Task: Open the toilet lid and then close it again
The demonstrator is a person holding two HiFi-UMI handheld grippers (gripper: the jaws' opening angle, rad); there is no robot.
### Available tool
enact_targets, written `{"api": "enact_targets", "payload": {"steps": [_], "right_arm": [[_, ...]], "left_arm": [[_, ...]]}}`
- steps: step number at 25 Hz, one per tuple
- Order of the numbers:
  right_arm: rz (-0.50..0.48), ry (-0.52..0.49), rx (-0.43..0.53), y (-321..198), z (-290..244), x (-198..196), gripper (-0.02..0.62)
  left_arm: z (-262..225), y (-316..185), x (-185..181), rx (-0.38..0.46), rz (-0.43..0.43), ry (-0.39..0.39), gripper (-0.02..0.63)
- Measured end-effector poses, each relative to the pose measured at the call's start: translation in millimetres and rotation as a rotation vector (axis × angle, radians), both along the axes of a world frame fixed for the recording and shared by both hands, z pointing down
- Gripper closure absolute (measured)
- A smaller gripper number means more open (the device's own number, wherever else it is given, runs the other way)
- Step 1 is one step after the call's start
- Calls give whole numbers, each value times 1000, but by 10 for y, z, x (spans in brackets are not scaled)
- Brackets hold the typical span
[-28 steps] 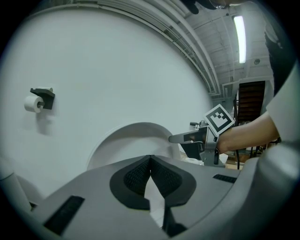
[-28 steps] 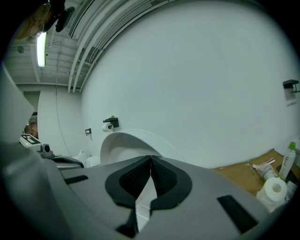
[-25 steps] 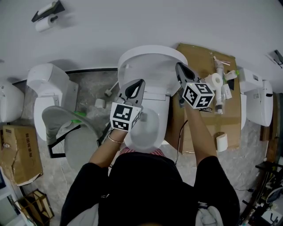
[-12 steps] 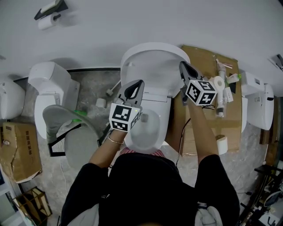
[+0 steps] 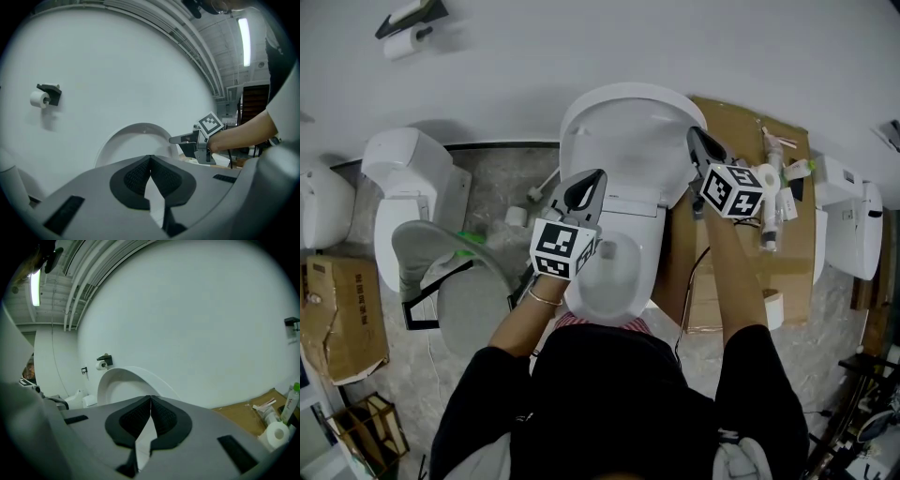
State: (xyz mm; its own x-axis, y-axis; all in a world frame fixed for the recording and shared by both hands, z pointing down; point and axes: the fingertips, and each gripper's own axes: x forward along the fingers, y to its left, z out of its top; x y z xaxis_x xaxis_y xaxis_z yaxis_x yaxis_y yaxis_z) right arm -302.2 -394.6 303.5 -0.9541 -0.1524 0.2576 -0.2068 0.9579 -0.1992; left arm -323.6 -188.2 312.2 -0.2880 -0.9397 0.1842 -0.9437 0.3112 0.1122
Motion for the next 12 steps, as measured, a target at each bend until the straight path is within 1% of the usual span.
{"api": "enact_targets", "payload": {"steps": [2,3,6,12], "right_arm": [[5,-1,-8,-23,11,-20,575],[6,-1,-9,-29,17,-29,576],[8,1,-8,-40,23,-44,575],[7,8,-14,-79,61,-75,576]], "left_arm": [[15,9,-21,16,-5,29,603],[20,13,-28,16,-7,29,603],[-2,8,-12,2,6,-9,601],[-51,-1,48,2,40,-49,603]]}}
